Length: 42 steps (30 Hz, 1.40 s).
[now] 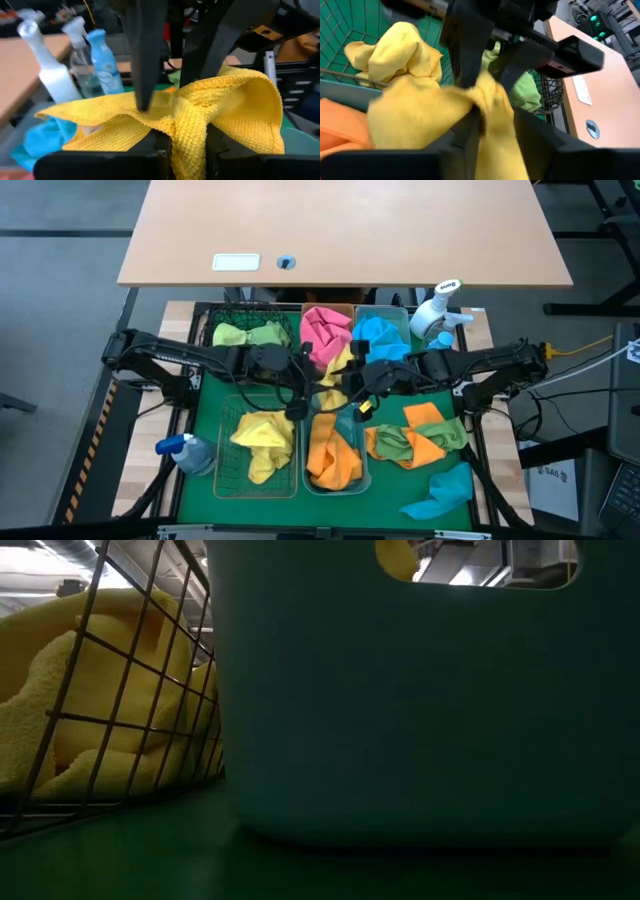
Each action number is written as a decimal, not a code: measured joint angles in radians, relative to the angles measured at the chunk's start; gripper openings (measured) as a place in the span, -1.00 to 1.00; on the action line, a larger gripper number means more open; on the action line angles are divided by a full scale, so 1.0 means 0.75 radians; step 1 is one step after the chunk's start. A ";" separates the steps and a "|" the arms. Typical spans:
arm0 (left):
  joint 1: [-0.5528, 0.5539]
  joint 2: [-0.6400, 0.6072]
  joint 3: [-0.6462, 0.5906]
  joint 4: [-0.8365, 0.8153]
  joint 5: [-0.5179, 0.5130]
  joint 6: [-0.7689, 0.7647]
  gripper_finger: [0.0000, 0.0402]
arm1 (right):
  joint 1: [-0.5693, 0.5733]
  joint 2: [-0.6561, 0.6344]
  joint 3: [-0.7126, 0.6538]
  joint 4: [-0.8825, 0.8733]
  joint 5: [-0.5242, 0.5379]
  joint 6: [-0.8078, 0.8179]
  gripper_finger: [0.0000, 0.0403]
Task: Sort microfiber towel by color & place in baskets
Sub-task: Put the yellow towel into the gold wire basket
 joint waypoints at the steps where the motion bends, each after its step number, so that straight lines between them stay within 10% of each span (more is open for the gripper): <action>1: 0.001 -0.015 0.000 -0.028 0.025 -0.020 -0.81 | 0.000 0.000 0.000 0.001 0.012 0.001 -0.37; 22: -0.244 -0.328 0.000 -1.181 0.407 -0.720 -0.81 | 0.003 -0.059 0.000 -0.494 -0.143 0.322 -0.19; 42: -0.337 -0.251 -0.003 -1.251 0.222 -0.994 -0.58 | 0.002 -0.058 0.000 -0.556 -0.252 0.435 -0.19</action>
